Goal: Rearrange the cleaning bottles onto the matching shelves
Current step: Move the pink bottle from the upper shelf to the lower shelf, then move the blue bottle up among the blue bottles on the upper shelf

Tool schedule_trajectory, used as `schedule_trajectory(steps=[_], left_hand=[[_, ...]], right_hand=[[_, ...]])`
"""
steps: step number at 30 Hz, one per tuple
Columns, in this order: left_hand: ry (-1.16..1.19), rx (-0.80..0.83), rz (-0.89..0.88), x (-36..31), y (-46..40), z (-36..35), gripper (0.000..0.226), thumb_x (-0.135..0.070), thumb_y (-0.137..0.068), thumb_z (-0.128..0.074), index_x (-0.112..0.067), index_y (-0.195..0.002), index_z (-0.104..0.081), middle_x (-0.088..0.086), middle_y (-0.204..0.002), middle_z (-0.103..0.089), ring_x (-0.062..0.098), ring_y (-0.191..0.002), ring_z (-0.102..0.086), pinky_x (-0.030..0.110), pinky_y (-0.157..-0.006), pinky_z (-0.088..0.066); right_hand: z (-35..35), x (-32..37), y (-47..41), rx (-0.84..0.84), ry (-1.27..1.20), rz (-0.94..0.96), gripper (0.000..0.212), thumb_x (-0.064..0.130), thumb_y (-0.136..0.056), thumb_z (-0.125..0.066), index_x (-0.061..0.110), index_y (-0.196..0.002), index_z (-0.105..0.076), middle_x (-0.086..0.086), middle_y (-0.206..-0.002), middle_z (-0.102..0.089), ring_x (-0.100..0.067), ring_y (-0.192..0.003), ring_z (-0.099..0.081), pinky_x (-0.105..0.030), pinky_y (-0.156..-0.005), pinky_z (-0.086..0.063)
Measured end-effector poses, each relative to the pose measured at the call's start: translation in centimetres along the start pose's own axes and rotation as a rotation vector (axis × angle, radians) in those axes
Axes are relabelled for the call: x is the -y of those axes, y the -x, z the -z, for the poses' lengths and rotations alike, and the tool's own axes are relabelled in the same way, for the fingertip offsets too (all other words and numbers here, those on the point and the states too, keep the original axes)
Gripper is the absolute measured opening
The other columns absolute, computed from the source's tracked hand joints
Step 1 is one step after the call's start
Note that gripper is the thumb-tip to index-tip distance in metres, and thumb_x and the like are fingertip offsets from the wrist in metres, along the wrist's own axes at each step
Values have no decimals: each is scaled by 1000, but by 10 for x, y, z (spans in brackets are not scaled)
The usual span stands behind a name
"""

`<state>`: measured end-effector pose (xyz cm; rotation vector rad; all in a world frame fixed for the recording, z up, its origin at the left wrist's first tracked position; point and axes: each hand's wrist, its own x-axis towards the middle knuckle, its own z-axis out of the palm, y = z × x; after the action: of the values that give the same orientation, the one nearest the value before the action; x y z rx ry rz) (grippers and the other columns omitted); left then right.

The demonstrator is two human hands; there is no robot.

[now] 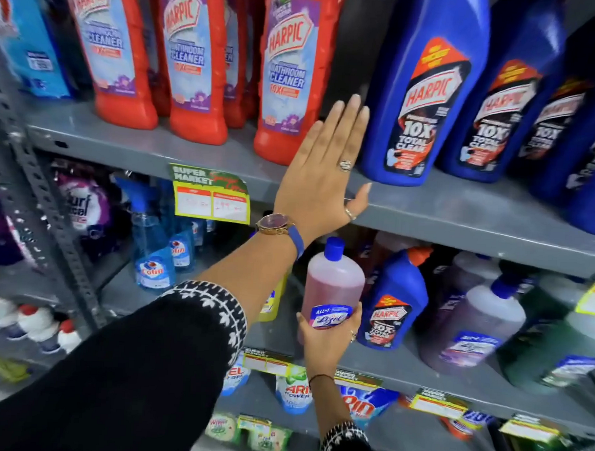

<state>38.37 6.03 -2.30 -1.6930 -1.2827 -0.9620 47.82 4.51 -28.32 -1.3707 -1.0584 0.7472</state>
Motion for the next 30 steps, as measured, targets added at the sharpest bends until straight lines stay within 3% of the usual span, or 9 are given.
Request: schedule_trajectory(steps=[5, 12, 16, 19, 22, 25, 27, 30], left_hand=[[-14, -20, 5, 0, 0, 1, 78, -40, -84, -51, 3, -145, -29, 20, -151, -30, 31, -141, -24, 39, -117, -15], [-37, -18, 13, -2, -1, 3, 77, -40, -83, -51, 3, -144, -32, 20, -150, -32, 32, -140, -27, 40, -117, -17], [-35, -9, 25, -2, 0, 4, 78, -41, -84, -49, 3, -145, -29, 20, -151, -30, 32, -141, -25, 40, -117, -17], [-37, -12, 26, -2, 0, 3, 78, -41, -85, -49, 3, -145, -29, 21, -151, -30, 32, -141, -25, 40, -117, -17], [-33, -19, 26, -2, 0, 4, 78, -41, -85, -49, 4, -145, -28, 21, -151, -30, 32, -141, -26, 40, -117, -17], [-24, -20, 31, -2, 0, 3, 78, -41, -86, -48, 4, -145, -27, 21, -151, -29, 32, -141, -25, 40, -117, -16], [-26, -23, 33, -1, 0, 2, 78, -41, -86, -48, 4, -146, -27, 21, -151, -29, 32, -141, -25, 39, -117, -16], [-31, -27, 26, -1, 0, 1, 78, -41, -86, -49, 4, -145, -27, 21, -151, -29, 32, -141, -25, 40, -117, -18]], right_hand=[[-15, -1, -7, -15, -26, -55, 122, 15, -49, -92, 14, -145, -18, -7, -142, -33, -9, -116, -37, -29, -102, -36], [-15, -6, -6, 29, -68, -42, 123, 13, -54, -91, 16, -147, -11, 7, -136, -24, -4, -120, -33, -10, -96, -28], [-1, -11, 5, -24, 1, 58, 106, 21, -68, -84, 16, -147, -14, -5, -151, -22, -12, -136, -26, -29, -112, -26], [18, -15, -4, -216, 64, 138, 92, 18, -76, -77, 8, -145, -18, -17, -151, -24, -25, -140, -23, -47, -116, -23], [38, -13, -35, -372, 78, 42, 101, 18, -71, -81, 5, -146, -16, -21, -152, -16, -36, -140, -18, -44, -114, -19], [48, -11, -61, -321, 93, -78, 119, 21, -63, -86, 9, -148, -4, -20, -155, -8, -35, -143, -10, -46, -116, -16], [51, -10, -71, -285, 120, -93, 126, 22, -60, -88, 8, -148, 0, -20, -156, -9, -31, -144, -8, -48, -117, -13], [54, -11, -79, -309, 113, -98, 125, 21, -56, -90, 7, -148, -6, -19, -153, -22, -31, -142, -17, -46, -116, -19]])
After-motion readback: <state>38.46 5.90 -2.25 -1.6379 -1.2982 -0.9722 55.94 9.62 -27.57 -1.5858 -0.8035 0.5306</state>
